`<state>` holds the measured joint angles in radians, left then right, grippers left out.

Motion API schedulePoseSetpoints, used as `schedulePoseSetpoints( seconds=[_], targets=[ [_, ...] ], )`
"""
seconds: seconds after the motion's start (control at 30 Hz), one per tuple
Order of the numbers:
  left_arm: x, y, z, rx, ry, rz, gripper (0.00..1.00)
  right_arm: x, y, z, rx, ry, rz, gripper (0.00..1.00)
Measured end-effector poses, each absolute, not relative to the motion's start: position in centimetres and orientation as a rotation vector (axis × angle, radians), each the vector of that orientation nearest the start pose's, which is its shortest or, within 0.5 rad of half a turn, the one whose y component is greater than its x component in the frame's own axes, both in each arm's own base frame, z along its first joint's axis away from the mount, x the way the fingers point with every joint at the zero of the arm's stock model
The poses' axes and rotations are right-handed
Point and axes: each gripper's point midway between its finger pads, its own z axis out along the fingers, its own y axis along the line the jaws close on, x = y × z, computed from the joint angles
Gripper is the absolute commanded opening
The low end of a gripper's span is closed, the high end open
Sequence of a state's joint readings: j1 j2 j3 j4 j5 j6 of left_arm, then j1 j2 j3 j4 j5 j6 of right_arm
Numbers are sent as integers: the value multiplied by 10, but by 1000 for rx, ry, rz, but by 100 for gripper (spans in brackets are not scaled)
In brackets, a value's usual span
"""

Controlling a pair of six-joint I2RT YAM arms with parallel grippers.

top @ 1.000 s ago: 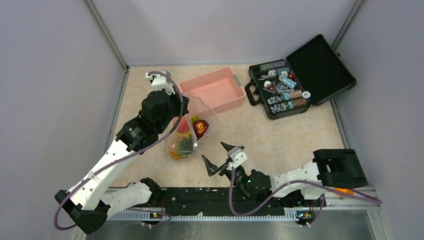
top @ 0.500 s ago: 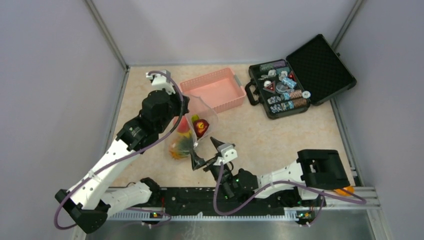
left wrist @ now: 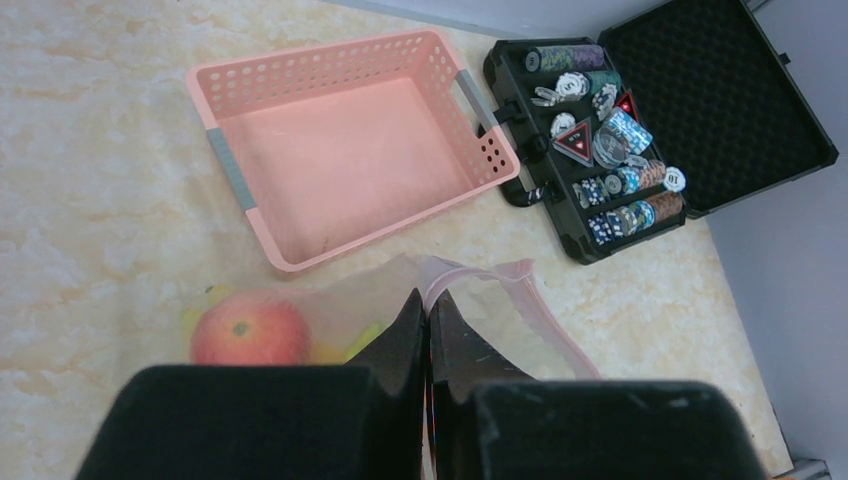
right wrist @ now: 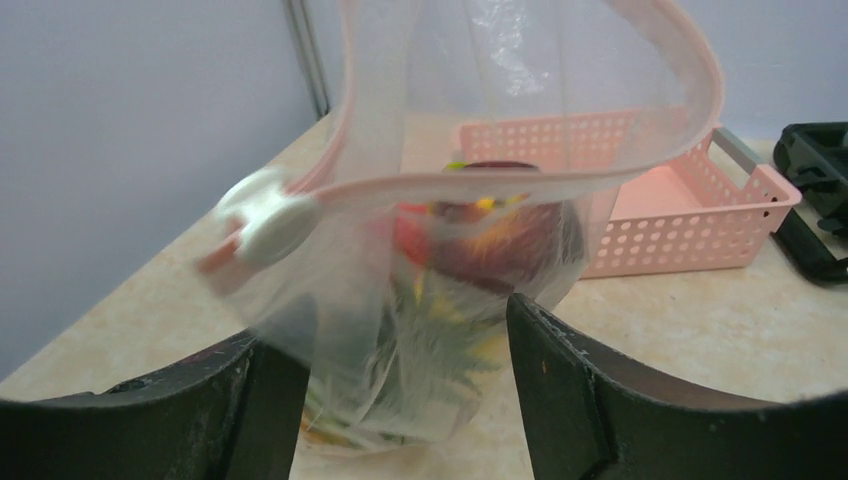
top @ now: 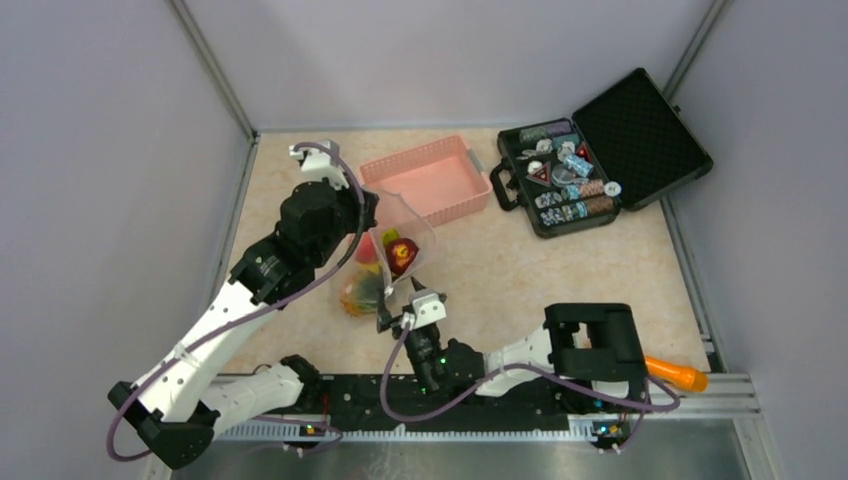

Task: Place the food in the zip-top bag and seal the zipper
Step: Adjust the zipper food storage bag at the center of the board.

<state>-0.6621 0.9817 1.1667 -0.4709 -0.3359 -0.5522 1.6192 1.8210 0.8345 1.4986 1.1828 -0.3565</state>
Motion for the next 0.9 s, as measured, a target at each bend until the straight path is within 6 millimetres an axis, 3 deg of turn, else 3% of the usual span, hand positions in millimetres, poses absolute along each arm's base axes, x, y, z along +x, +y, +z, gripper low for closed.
schedulePoseSetpoints(
  seconds=[0.2,0.27,0.37,0.4,0.47,0.5,0.53,0.63,0.7,0.77,0.9],
  targets=[
    [280,-172,338,-133,1858,-547,0,170,403,233,-137,1375,405,16],
    [280,-171,339,-136,1853,-544,6,171,402,233,-135,1373,405,2],
    [279,-168,341,-139,1847,-539,19,169,397,230,-169,1363,412,0],
    [279,-168,342,-140,1840,-537,26,168,394,230,-184,1358,419,0],
    [279,-165,345,-141,1828,-528,51,166,386,234,-200,1348,452,0],
    [279,-164,347,-139,1821,-526,52,165,383,239,-218,1341,481,0],
    [279,-163,349,-136,1814,-522,53,164,382,247,-237,1336,521,0],
    [278,-163,353,-122,1798,-522,83,168,380,281,-275,1312,662,0],
    [277,-162,355,-108,1789,-519,95,174,371,304,-295,1293,730,0],
    [275,-160,358,-89,1778,-514,99,178,366,320,-373,1283,791,0],
    [266,-154,372,-38,1743,-511,99,190,368,326,-592,1323,865,0]
  ],
)
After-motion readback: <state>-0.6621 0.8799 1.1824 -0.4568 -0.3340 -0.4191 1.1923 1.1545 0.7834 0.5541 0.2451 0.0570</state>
